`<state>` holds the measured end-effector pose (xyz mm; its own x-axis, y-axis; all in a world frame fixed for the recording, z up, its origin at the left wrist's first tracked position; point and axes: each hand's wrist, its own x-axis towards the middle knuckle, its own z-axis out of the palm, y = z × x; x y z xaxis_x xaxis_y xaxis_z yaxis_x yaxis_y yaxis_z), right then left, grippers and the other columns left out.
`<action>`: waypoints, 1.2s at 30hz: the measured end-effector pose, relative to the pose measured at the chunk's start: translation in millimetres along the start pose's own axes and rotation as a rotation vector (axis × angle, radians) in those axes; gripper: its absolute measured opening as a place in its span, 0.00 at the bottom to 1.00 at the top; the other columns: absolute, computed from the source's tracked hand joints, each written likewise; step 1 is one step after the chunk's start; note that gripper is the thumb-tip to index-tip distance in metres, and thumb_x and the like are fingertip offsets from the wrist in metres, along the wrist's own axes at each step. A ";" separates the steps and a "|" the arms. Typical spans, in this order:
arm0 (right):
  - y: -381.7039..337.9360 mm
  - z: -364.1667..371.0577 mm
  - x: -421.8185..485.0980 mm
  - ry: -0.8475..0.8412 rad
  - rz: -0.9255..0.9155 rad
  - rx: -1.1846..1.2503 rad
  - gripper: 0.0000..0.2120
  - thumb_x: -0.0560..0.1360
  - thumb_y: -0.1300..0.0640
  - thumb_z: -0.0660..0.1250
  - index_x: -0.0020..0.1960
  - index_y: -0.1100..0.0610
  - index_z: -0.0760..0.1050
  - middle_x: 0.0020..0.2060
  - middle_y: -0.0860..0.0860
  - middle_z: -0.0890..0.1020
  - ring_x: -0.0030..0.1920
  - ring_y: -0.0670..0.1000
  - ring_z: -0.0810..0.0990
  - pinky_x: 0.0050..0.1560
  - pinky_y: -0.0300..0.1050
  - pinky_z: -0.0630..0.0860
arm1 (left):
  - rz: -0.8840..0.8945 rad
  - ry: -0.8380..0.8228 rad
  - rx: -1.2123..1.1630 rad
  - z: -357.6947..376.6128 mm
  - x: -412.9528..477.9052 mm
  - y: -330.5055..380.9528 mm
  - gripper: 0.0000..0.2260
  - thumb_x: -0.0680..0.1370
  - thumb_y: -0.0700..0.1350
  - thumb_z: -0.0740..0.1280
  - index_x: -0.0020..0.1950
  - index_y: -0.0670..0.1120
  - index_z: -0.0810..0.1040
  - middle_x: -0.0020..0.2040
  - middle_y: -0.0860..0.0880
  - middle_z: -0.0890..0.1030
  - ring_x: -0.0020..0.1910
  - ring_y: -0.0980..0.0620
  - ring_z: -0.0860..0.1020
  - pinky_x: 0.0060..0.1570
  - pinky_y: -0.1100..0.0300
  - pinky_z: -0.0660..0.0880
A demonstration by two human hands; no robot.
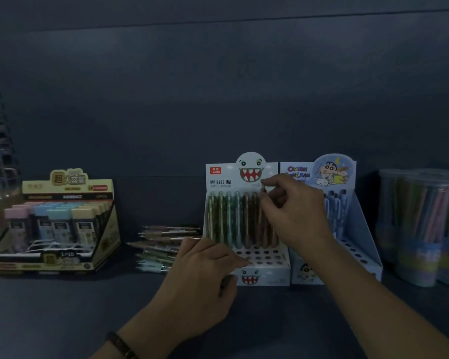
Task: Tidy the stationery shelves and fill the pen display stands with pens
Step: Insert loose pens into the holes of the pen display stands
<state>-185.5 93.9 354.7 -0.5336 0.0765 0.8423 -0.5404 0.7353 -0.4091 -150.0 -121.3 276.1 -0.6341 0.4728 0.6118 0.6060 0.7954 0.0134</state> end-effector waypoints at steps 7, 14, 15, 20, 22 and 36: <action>-2.4 2.5 -3.3 -0.101 -0.010 -0.068 0.12 0.78 0.55 0.72 0.61 0.52 0.84 0.44 0.47 0.86 0.42 0.44 0.81 0.52 0.42 0.79 | 0.014 -0.010 0.006 -0.8 -0.4 -1.8 0.17 0.78 0.53 0.66 0.66 0.63 0.81 0.58 0.66 0.80 0.60 0.61 0.74 0.61 0.56 0.67; -2.1 -4.1 -3.4 -0.273 0.078 -0.160 0.18 0.78 0.58 0.64 0.64 0.46 0.83 0.29 0.39 0.73 0.38 0.51 0.79 0.48 0.47 0.81 | 0.022 -0.014 -0.031 -1.9 -1.1 -4.3 0.17 0.78 0.53 0.66 0.66 0.64 0.80 0.59 0.66 0.80 0.60 0.63 0.73 0.62 0.58 0.63; -2.7 -4.2 -4.1 -0.300 0.087 -0.163 0.20 0.78 0.59 0.64 0.66 0.44 0.82 0.29 0.39 0.73 0.40 0.52 0.80 0.48 0.47 0.81 | 0.028 -0.013 -0.039 -2.1 -1.4 -5.3 0.17 0.78 0.52 0.66 0.66 0.64 0.80 0.59 0.66 0.79 0.61 0.63 0.72 0.62 0.58 0.63; -7.3 -5.9 -12.9 -0.278 0.082 -0.132 0.22 0.79 0.58 0.64 0.71 0.44 0.77 0.31 0.42 0.77 0.33 0.42 0.78 0.40 0.42 0.78 | 0.035 0.101 -0.124 -10.3 -2.1 -20.2 0.12 0.78 0.50 0.67 0.59 0.63 0.80 0.56 0.67 0.78 0.58 0.64 0.74 0.62 0.54 0.65; -10.2 -5.6 -14.8 -0.244 0.072 -0.101 0.22 0.80 0.57 0.65 0.72 0.44 0.76 0.27 0.45 0.75 0.28 0.43 0.74 0.35 0.40 0.73 | -0.018 0.178 -0.200 -15.4 -1.5 -37.7 0.09 0.77 0.50 0.68 0.55 0.61 0.81 0.53 0.66 0.79 0.54 0.64 0.78 0.59 0.49 0.72; -72.8 44.7 -40.1 -0.375 0.083 0.037 0.07 0.79 0.53 0.67 0.45 0.47 0.82 0.29 0.42 0.80 0.31 0.42 0.79 0.35 0.48 0.81 | -0.180 0.082 -0.128 -22.9 -42.9 -124.0 0.10 0.74 0.49 0.72 0.52 0.63 0.79 0.53 0.66 0.79 0.53 0.62 0.78 0.55 0.45 0.74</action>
<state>-153.8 7.2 335.0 -0.7736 -0.1219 0.6218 -0.5050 0.7113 -0.4889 -186.9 -248.9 266.4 -0.6997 0.2912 0.6525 0.5456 0.8073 0.2248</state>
